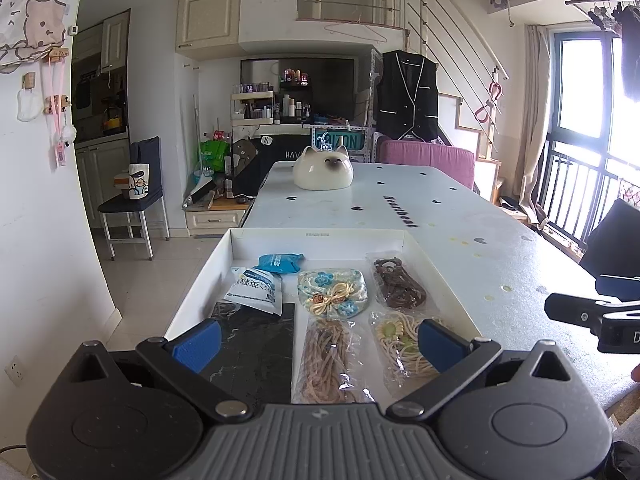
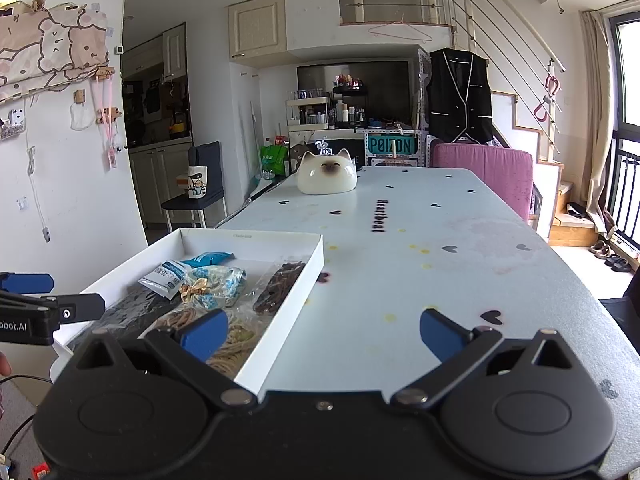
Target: Organize soft objects
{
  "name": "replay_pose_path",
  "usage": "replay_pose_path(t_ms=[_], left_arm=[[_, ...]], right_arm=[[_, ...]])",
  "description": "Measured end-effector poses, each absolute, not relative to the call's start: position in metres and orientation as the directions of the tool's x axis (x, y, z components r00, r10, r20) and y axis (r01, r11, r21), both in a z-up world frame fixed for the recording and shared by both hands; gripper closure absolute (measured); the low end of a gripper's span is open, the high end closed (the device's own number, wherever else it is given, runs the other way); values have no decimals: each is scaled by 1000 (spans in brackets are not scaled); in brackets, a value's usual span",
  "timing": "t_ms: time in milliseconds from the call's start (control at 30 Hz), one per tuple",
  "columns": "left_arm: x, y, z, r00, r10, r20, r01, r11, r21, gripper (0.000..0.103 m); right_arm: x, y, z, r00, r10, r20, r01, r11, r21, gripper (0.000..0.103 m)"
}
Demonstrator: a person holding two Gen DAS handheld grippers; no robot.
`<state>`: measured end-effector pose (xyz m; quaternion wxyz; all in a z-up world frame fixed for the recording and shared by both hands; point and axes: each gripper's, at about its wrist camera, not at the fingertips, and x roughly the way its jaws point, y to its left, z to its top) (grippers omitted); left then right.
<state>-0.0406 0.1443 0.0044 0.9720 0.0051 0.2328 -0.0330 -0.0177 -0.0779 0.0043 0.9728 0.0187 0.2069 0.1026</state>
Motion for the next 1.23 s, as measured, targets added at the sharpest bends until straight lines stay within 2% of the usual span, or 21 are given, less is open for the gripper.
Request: replay_pose_path(t_ms=[1233], left_arm=[[-45,141,6,894,-59,-444,61,998,-10,0]], right_arm=[[-18,-80,3,894,204,-399,-188,979,78,0]])
